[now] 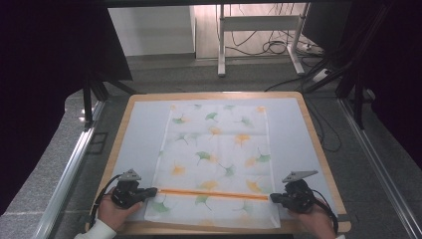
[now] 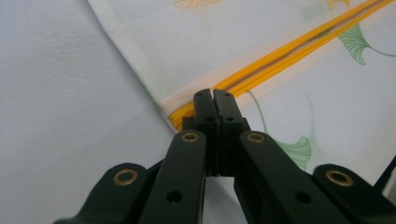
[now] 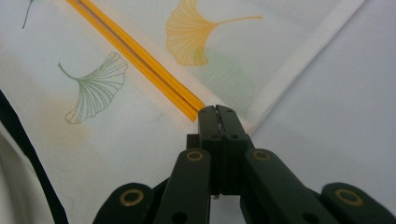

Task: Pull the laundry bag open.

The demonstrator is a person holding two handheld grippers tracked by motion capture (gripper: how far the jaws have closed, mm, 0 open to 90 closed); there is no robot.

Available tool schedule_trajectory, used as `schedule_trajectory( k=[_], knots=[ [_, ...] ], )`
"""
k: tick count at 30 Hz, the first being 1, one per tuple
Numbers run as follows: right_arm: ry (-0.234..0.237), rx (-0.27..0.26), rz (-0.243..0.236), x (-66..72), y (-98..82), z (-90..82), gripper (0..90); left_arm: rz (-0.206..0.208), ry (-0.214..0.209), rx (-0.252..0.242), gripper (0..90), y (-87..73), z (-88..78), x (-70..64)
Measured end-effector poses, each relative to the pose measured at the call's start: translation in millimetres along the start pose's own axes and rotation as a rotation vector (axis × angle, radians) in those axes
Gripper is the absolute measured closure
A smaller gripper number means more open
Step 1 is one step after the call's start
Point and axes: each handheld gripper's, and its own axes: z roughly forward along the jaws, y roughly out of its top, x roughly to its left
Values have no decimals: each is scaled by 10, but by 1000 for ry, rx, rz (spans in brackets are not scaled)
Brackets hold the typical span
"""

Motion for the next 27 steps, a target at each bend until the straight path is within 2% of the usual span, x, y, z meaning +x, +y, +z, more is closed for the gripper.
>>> schedule_trajectory(
  k=[9,18,20,24,27],
  knots=[
    [-2,1,-2,2,1,1,900,-6,10,-4,900,-11,-51,41],
    [-3,2,-6,5,2,2,900,-17,39,-1,900,-51,-102,113],
    [-3,2,-6,5,2,3,900,-38,17,-5,900,-70,-97,140],
    [-1,2,-6,2,2,1,899,-19,33,3,900,-77,-78,114],
    [1,0,-6,-2,0,1,899,-13,30,-12,900,-69,-90,100]
  ],
)
